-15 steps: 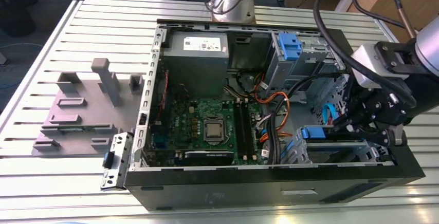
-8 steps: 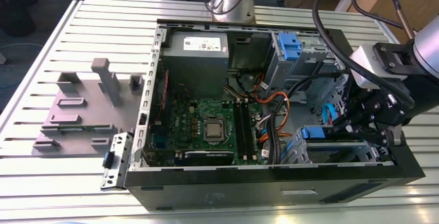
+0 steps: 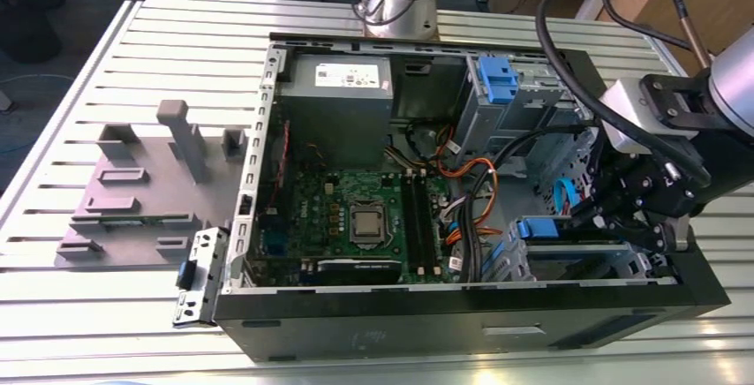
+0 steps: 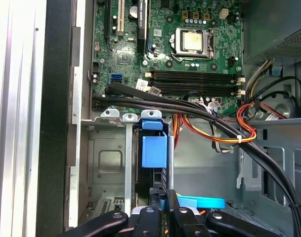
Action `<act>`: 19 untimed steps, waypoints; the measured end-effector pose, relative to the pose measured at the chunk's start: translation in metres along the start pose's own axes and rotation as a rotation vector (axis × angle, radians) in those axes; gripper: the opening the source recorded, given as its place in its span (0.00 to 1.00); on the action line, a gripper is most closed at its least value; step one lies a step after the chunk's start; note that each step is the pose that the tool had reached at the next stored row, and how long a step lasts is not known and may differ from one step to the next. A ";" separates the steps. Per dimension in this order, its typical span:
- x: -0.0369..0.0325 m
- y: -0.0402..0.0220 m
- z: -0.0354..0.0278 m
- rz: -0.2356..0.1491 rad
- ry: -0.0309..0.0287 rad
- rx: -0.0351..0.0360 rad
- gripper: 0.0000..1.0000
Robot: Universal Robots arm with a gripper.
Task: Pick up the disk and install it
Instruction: 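Insert the second disk wire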
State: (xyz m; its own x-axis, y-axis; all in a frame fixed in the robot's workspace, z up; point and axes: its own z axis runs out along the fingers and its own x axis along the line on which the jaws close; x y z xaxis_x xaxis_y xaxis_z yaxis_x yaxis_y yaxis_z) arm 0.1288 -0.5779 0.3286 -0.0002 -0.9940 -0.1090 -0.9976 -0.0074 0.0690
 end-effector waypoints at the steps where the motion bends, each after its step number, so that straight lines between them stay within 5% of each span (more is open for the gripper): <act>1: 0.0000 0.0000 0.0001 0.000 -0.0001 0.0001 0.17; 6: -0.0001 0.0001 -0.0011 0.000 0.0003 0.0000 0.24; 10: -0.0016 0.0010 -0.0140 0.000 -0.0019 0.0000 0.24; 15: -0.0018 0.0011 -0.0160 0.000 -0.0057 -0.0002 0.24; 17: -0.0016 -0.0008 -0.0157 0.000 -0.0101 -0.0054 0.22; 19: -0.0008 -0.0033 -0.0147 0.001 -0.0103 -0.0113 0.11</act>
State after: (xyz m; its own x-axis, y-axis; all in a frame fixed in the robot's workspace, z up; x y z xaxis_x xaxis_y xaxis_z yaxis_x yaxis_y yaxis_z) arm 0.1331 -0.5786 0.3431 -0.0016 -0.9929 -0.1191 -0.9967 -0.0081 0.0802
